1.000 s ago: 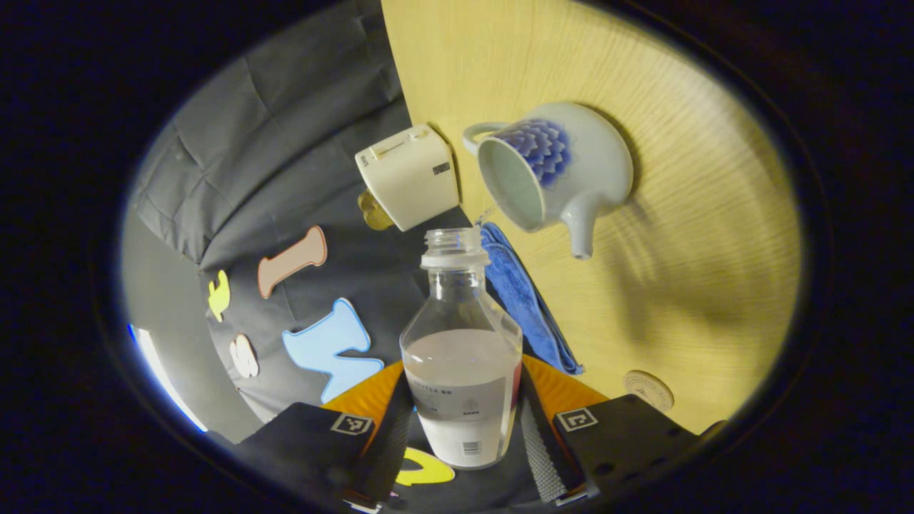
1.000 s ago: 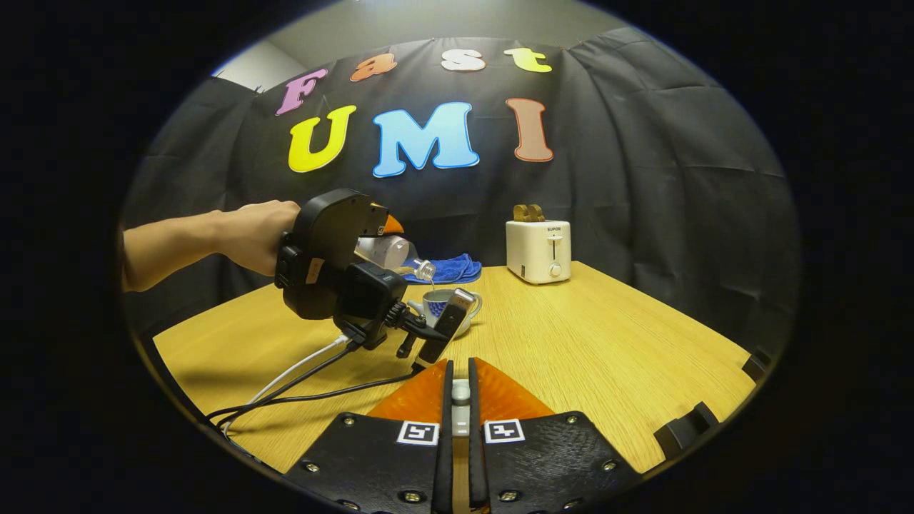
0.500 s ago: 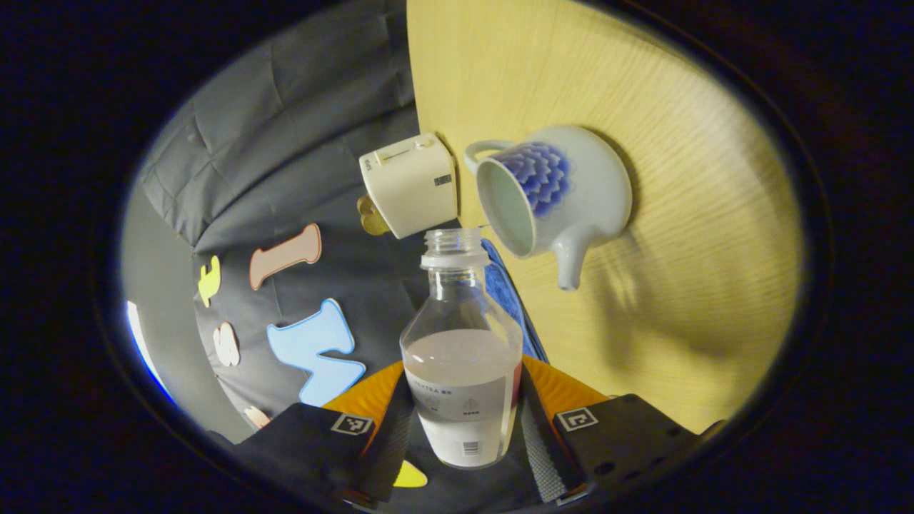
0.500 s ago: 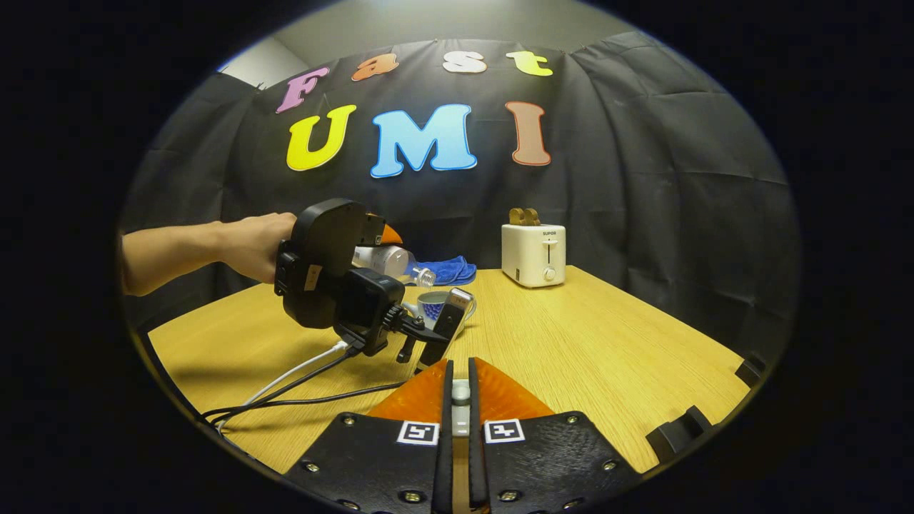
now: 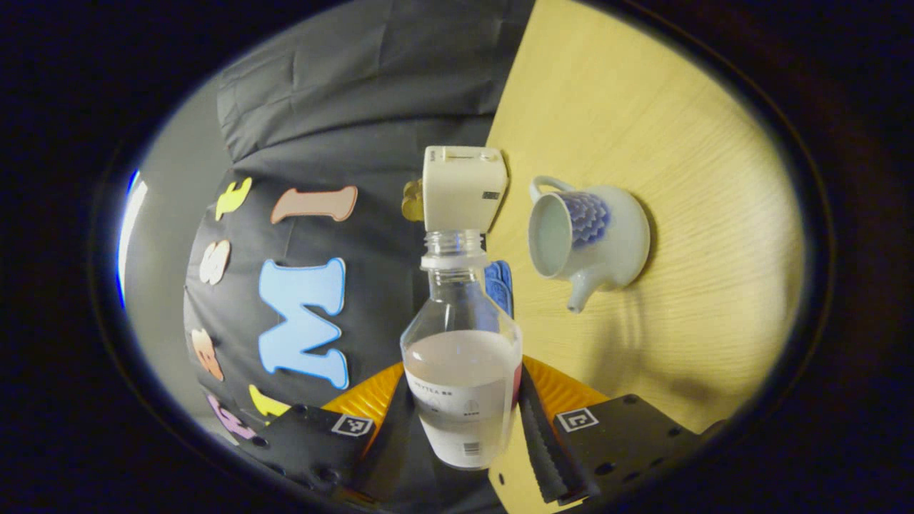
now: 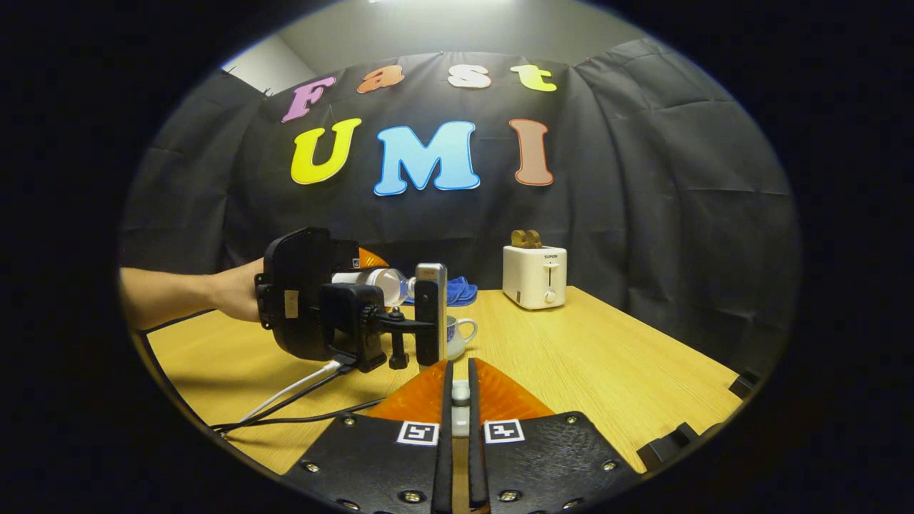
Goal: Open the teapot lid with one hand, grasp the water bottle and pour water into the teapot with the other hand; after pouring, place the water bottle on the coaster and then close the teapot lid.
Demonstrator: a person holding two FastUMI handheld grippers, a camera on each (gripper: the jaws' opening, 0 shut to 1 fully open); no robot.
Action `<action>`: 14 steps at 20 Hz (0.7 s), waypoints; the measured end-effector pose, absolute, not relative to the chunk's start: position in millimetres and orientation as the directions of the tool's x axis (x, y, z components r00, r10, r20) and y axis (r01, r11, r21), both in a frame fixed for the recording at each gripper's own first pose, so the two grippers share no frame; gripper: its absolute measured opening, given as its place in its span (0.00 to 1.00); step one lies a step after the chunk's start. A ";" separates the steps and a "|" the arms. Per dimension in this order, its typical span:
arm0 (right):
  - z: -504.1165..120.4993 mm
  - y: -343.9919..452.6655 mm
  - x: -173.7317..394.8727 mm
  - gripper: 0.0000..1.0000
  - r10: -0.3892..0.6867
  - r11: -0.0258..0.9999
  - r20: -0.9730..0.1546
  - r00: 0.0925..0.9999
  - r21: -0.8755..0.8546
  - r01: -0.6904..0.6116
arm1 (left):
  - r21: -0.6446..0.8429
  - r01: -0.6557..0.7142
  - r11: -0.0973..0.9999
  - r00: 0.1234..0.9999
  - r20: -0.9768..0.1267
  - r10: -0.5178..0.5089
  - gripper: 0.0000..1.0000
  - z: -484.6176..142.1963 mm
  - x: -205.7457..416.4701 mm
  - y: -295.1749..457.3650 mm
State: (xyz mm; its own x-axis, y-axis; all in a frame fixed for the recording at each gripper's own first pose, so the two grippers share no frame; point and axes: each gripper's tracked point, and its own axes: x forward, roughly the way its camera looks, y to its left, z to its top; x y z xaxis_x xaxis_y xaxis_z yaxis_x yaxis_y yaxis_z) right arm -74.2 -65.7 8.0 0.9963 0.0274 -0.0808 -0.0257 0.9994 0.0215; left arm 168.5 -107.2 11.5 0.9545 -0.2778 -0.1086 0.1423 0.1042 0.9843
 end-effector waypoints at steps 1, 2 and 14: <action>11.7 -64.3 -70.8 0.09 0.035 0.999 -0.073 0.997 0.024 -0.033 | 0.976 0.142 0.164 0.960 -0.096 -0.265 0.86 14.8 166.5 -96.6; 14.8 -62.6 -67.1 0.09 0.039 0.999 -0.066 0.997 0.024 -0.038 | 0.962 0.136 0.237 0.963 -0.072 -0.259 0.86 22.0 162.2 -85.5; 20.3 -42.2 -12.6 0.09 0.078 0.997 -0.049 0.996 -0.001 -0.078 | 0.282 0.191 0.940 0.972 0.079 -0.221 0.85 62.4 160.0 23.1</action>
